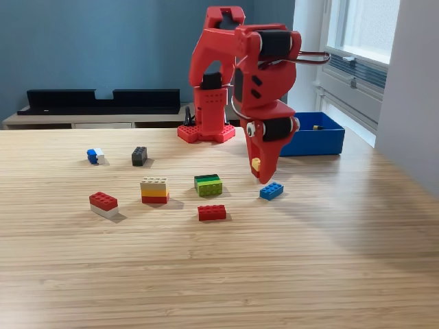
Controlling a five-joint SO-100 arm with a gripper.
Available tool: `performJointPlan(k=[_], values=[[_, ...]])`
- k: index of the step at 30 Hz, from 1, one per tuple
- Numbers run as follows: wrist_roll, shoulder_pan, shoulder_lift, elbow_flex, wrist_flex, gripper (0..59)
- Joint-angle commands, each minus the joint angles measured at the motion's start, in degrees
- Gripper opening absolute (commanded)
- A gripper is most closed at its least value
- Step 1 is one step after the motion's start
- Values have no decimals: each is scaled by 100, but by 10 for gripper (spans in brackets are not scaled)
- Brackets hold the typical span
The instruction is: Grasp a lego block and put it in the bin.
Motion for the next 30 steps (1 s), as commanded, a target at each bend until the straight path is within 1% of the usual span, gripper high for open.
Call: performJointPlan(k=[1,7,13,17,20,25,30], values=[[88,-703,1863,404,149,0],[378,-1837,2892,1292,158,0],[782,-3006,3542,1635,334,0],[984,-3771,3709,1942,369,0],[1116,-4315,3709,2048,475,0],[1283,-5177,3709,2391,475,0],[1143,-5836,3709,2900,475,0]])
